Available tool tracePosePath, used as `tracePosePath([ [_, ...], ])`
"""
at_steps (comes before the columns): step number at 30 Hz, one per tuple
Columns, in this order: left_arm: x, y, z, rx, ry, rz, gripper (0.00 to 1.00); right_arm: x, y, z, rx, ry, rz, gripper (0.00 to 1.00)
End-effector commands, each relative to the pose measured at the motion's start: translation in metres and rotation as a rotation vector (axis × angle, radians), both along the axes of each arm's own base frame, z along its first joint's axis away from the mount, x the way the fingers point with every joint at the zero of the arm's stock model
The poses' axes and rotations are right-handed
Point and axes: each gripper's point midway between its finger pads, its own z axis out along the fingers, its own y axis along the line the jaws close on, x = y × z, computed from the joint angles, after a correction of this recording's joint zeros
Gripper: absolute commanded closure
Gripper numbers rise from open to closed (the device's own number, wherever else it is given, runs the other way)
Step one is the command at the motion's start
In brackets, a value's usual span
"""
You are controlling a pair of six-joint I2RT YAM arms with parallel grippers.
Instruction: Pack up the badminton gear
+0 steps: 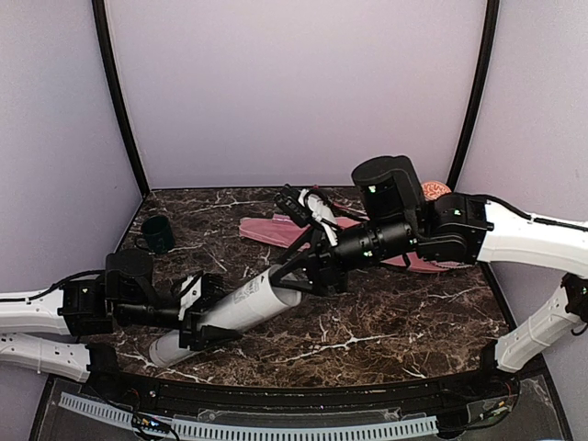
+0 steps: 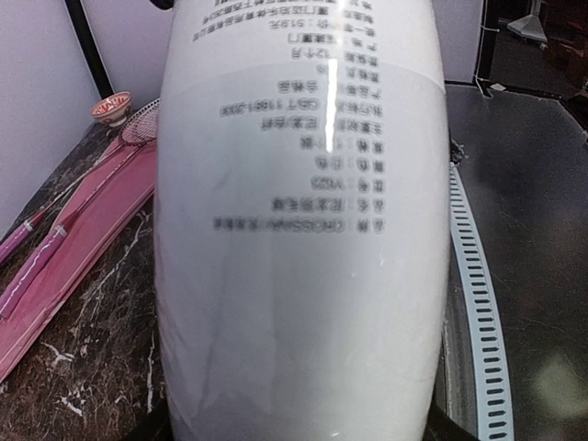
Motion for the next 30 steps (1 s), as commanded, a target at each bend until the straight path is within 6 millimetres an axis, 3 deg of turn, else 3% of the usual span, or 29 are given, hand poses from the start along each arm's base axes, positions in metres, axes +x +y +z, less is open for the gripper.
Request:
tracePosePath([
  [1,0.013,-0.009,0.028,-0.100,-0.032,0.053,0.52,0.015,-0.014,-0.023,-0.027,0.060,-0.029,0.51],
  [7,0.035,0.000,0.014,-0.042,-0.034,0.193,0.52,0.037,-0.040,0.029,0.091,-0.027,-0.125,0.43],
  [12,0.068,0.011,-0.003,0.046,-0.067,0.383,0.51,0.046,-0.057,0.076,0.234,-0.090,-0.178,0.34],
  [14,0.085,0.018,-0.009,0.088,-0.081,0.471,0.50,0.050,-0.063,0.086,0.262,-0.105,-0.206,0.31],
  [19,0.136,0.050,-0.021,0.174,-0.054,0.724,0.50,0.060,-0.080,0.091,0.283,-0.118,-0.284,0.24],
  [23,0.182,0.083,-0.019,0.181,-0.050,0.905,0.49,0.060,-0.086,0.083,0.285,-0.096,-0.300,0.23],
  [30,0.248,0.118,-0.045,0.305,0.000,1.089,0.44,0.058,-0.089,0.066,0.276,-0.057,-0.307,0.22],
])
